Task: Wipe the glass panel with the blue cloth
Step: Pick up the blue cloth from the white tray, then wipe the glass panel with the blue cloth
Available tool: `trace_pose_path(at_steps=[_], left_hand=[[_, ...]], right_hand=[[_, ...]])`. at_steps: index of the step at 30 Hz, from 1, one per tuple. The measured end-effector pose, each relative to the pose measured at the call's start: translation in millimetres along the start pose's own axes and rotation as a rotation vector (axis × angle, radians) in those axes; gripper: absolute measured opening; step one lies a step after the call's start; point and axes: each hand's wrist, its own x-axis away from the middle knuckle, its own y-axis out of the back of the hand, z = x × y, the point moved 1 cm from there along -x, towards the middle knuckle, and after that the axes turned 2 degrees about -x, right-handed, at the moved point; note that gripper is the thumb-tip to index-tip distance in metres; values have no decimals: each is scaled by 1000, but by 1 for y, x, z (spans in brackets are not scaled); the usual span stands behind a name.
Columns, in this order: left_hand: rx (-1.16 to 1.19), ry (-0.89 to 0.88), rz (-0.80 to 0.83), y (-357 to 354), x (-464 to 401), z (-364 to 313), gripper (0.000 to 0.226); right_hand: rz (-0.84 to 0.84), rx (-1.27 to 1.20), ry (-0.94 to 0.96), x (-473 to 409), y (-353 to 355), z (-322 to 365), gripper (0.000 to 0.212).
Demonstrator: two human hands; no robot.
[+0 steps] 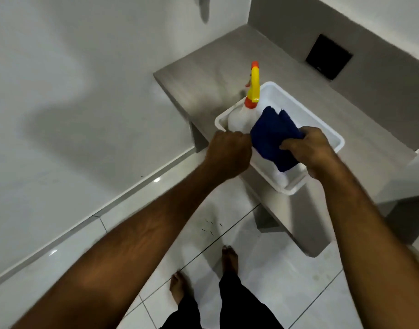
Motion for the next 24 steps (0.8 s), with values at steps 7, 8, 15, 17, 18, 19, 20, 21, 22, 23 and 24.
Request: trace_pose_path(at_steps=[7,8,15,17,18,19,20,21,22,23,24], left_hand=[[17,271,-138,-23,149,83,19],[11,328,-76,-38,172,99,27],[-2,589,413,-214,315,187,81],[-5,617,498,-289,348,205,89],[-1,624,547,-329,363,214,92],[4,627,581,-362,373,222,95],[7,625,599,-402,381,232,98],[10,627,618,-442,389,243,100],[13,617,630,-478,396,251,102],[11,598,646,-513,399,260,104],[8,584,644,-540,399,268,105]], right_hand=[[106,-469,59,116,-72,1,42],[134,-500,24,121,-93,-11,42],[123,-273,-276,67,-282,-192,54],[97,-163,-353,39,-347,-270,54],[81,-119,-404,26,-378,-312,53],[71,-101,-458,15,-402,-347,53],[67,-86,-505,0,-427,-386,53],[62,-62,-541,-17,-448,-424,53],[45,-21,-563,-35,-466,-460,53],[17,26,-567,-55,-478,-492,53],[-15,66,-547,-74,-486,-514,51]])
